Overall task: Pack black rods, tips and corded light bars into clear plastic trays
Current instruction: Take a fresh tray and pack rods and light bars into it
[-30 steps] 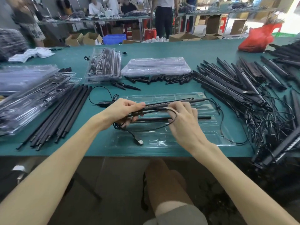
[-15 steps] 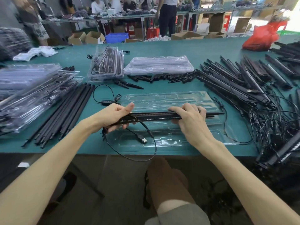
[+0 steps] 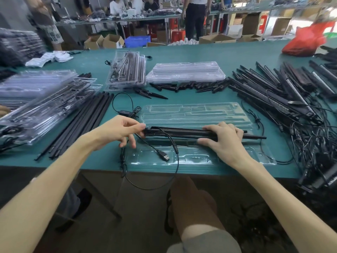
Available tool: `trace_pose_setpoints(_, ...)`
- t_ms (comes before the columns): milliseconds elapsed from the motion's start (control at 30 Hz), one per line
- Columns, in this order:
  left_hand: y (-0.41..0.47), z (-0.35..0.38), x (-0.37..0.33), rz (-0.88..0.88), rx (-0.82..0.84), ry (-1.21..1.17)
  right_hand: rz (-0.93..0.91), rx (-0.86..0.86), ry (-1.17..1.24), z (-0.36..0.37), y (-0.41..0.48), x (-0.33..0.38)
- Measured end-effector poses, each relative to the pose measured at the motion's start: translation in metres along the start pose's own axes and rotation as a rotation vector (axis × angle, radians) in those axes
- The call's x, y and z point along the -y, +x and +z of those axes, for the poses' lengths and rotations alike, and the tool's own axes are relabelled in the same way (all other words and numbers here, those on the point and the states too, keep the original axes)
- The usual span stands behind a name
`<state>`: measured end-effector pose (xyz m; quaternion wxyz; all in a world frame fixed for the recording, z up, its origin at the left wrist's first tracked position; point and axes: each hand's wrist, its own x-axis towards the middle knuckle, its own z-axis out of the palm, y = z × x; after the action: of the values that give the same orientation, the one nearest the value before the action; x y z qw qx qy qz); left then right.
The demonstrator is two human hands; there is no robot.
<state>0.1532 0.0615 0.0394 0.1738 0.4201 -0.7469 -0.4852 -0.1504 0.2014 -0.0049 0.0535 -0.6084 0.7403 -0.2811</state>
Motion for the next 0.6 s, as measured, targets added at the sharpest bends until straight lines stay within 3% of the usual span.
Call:
trace_pose_setpoints(133, 0.006, 0.010, -0.004, -0.005, -0.007, 0.043, 0.003, -0.041, 0.035, -0.001, -0.002, -0.001)
trace_pose_setpoints(300, 0.011, 0.020, -0.008, -0.005, -0.041, -0.121, -0.018, -0.147, 0.096, 0.000, -0.004, -0.001)
trace_pose_setpoints(500, 0.010, 0.024, -0.016, -0.071, 0.115, -0.215, -0.007, -0.203, 0.090, 0.000, -0.004, -0.002)
trace_pose_setpoints(600, 0.009, 0.026, -0.019, -0.108, 0.108, -0.214, -0.017, -0.229, 0.083, 0.000, -0.006, 0.000)
